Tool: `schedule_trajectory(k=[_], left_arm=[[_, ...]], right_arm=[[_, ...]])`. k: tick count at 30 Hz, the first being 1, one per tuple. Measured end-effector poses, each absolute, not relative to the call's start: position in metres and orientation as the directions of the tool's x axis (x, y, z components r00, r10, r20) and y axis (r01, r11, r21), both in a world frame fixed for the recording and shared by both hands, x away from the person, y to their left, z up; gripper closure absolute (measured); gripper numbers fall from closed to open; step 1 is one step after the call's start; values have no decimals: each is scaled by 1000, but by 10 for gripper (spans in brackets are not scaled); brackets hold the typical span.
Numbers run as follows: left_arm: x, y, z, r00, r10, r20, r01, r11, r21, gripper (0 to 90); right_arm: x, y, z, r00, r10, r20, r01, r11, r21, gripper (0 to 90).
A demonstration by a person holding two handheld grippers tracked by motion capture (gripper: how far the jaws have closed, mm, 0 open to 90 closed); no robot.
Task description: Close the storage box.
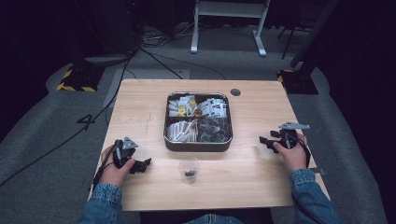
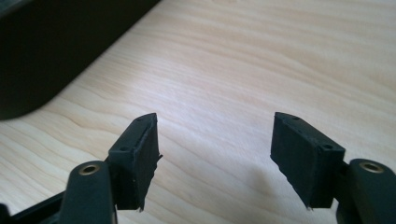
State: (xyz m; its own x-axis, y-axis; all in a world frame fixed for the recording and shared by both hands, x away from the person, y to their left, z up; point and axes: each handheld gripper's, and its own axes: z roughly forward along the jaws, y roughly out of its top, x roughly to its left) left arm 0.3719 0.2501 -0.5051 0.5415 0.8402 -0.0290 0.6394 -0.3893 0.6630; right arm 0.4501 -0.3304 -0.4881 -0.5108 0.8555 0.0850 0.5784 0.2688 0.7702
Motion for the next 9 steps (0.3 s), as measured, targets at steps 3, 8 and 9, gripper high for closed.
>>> schedule_trajectory(k=[3, 8, 9], left_arm=[[372, 250, -505, 542, 840, -28, 640, -390, 662, 2], [372, 250, -505, 539, 842, -26, 638, -388, 665, 2], [372, 250, -505, 540, 842, -24, 639, -390, 663, 2]], right_arm=[[450, -334, -498, -505, 858, 91, 596, 270, 756, 305], [451, -334, -502, -506, 861, 59, 583, 291, 758, 289], [452, -333, -502, -507, 861, 41, 578, 304, 757, 288]])
